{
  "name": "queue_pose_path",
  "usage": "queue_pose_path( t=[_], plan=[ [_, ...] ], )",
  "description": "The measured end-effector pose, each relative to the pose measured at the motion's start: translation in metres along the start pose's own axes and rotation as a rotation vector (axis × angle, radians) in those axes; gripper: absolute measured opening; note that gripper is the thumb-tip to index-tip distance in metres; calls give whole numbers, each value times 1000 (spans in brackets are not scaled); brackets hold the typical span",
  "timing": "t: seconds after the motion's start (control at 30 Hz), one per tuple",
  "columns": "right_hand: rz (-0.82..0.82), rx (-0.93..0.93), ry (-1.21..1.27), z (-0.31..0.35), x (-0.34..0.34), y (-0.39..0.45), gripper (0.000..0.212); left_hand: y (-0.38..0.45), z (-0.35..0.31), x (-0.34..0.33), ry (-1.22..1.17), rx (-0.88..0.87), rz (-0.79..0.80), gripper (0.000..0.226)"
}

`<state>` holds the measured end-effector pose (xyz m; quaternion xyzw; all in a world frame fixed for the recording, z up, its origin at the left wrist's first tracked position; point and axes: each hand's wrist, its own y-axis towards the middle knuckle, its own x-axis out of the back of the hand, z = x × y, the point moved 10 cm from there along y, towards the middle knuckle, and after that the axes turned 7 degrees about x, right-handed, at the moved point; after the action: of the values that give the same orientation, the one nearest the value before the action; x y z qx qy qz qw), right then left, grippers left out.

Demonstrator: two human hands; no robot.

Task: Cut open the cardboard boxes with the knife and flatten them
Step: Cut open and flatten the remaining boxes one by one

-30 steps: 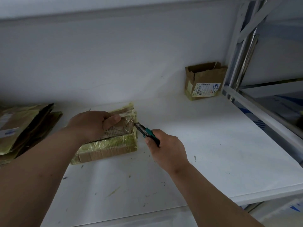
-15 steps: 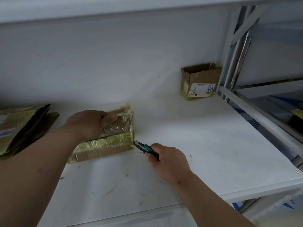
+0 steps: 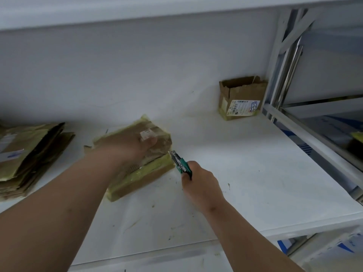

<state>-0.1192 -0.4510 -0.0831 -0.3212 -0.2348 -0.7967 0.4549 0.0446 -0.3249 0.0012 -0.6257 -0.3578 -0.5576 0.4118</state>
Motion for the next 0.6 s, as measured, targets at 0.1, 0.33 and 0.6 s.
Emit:
queue_pose_path(
  t=[0.1,0.33,0.6],
  plan=[
    [96,-103,110,-11,-11,0,16,-7,-2,-6,-5,-38,117,82],
    [107,-270,671,-3,-15,-7,46,-15,35,-41,18,-151,178,116],
    [-3,-302,664,-5,-13,-18,56,-13,35,-46,16,-131,143,89]
  ],
)
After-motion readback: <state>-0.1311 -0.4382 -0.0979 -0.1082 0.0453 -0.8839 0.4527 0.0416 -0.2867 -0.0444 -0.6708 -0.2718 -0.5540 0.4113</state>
